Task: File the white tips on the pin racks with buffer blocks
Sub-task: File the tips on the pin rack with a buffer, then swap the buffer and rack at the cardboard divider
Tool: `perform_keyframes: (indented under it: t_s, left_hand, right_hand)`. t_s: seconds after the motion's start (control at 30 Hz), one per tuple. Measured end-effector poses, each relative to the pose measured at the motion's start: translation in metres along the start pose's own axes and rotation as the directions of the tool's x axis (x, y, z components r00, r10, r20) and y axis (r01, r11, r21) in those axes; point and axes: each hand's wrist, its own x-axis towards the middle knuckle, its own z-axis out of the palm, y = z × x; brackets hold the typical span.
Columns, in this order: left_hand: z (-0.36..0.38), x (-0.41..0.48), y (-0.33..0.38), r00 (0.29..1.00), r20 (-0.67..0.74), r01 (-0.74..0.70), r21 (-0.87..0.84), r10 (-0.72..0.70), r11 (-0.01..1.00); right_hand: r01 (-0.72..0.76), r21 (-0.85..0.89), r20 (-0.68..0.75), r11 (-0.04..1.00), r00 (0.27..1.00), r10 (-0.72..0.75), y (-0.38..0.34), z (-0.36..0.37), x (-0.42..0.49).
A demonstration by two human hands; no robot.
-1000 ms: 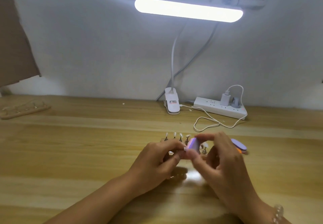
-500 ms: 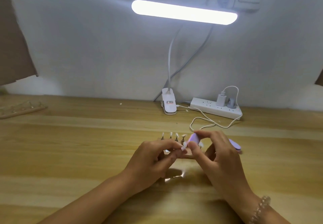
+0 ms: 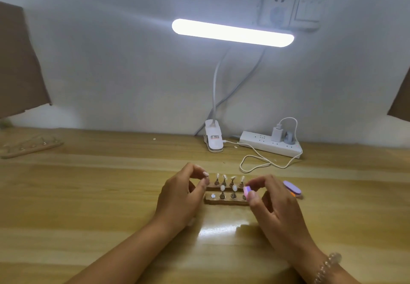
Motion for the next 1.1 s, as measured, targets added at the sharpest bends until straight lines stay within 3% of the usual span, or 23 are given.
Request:
perform_keyframes:
  t_s: [0.17,0.3,0.37,0.5,0.57,0.67,0.9,1.1]
  left_hand:
    - [0.001,0.0,0.001,0.99,0.139,0.018,0.03,-0.022,0.999]
    - [0.002,0.002,0.002,0.98,0.201,-0.021,0.07,0.007,0.997]
    - [0.002,0.002,0.002,0.974,0.226,-0.019,0.091,-0.002,0.996]
    - [0.003,0.002,0.0,0.969,0.248,-0.019,0.125,-0.013,0.992]
    - [0.002,0.002,0.001,0.968,0.25,-0.03,0.131,-0.004,0.991]
    - [0.002,0.002,-0.001,0.968,0.253,-0.033,0.148,-0.006,0.988]
    - [-0.002,0.0,-0.001,0.972,0.23,0.012,0.165,-0.05,0.986]
    - [-0.005,-0.003,0.002,0.968,0.247,0.003,0.165,-0.044,0.986]
  right_hand:
    - [0.166,-0.291,0.281,0.942,0.956,-0.082,-0.003,0.003,-0.007]
    - [0.208,-0.447,0.308,0.87,0.949,-0.068,-0.007,0.008,-0.009]
    - [0.137,-0.456,0.25,0.879,0.968,-0.021,-0.007,0.009,-0.008]
    - [-0.225,-0.47,-0.055,0.854,0.973,0.226,0.002,0.005,-0.001]
    - [-0.316,-0.523,-0.074,0.791,0.942,0.327,0.007,0.004,0.0]
    - [-0.306,-0.589,-0.001,0.748,0.926,0.378,0.012,0.007,0.001]
    - [-0.337,-0.465,0.08,0.819,0.905,0.418,0.009,0.001,0.005]
    - [-0.222,-0.355,0.233,0.908,0.919,0.317,0.011,-0.022,0.005]
